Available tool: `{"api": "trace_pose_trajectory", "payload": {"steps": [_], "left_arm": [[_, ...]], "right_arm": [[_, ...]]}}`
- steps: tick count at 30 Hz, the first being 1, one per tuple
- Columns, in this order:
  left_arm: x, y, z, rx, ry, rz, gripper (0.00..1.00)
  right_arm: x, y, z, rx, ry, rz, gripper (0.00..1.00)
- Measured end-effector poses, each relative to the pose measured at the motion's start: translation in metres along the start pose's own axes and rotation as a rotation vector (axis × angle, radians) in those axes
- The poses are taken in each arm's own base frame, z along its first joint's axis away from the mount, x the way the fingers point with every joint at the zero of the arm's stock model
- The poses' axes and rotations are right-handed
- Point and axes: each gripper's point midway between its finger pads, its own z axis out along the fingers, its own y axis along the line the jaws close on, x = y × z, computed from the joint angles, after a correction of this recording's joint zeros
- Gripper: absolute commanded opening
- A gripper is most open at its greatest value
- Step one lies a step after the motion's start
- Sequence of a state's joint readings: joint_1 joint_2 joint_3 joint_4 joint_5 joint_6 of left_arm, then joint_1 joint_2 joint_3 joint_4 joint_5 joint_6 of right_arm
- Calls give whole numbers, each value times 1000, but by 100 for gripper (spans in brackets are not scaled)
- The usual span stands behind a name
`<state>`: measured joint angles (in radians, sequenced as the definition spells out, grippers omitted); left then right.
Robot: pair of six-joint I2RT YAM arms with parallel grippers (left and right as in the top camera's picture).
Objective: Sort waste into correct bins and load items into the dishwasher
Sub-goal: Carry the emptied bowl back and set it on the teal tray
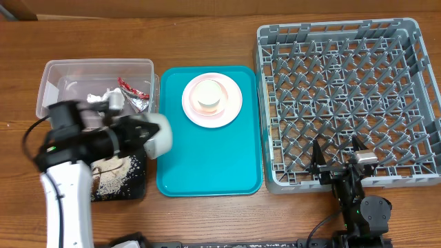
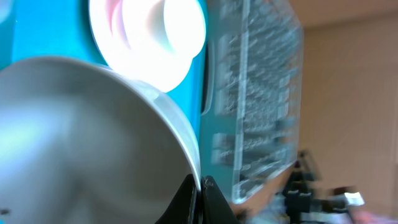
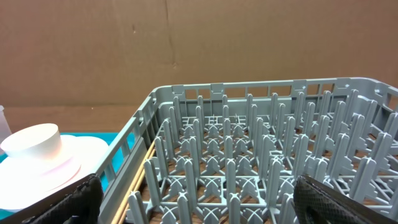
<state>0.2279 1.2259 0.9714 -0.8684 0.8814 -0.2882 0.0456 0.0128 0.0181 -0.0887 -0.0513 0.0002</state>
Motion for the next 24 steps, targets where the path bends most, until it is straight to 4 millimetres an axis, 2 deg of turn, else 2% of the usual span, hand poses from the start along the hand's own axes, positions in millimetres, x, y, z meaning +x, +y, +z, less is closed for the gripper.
{"api": "trace_pose_trajectory", "payload": {"steps": [4,10,17,18,20,21,22,24], "left_arm": [[29,-7,37,-161,90,89,4],[62,-6,81,-397,128,245,4],[76,14,117,-566,144,303,5],[78,18,120,-583,152,303,10],[80,28,126,-621,168,291,41],[81,33,128,-636,172,283,49],[81,36,129,-647,175,280,57],[81,39,130,-658,178,277,60]], "right_arm": [[0,0,0,0,0,0,100],[0,0,0,0,-1,0,100],[0,0,0,0,0,0,100],[0,0,0,0,0,0,100],[0,0,0,0,0,0,100],[0,0,0,0,-1,0,100],[0,0,0,0,0,0,100],[0,0,0,0,0,0,100]]}}
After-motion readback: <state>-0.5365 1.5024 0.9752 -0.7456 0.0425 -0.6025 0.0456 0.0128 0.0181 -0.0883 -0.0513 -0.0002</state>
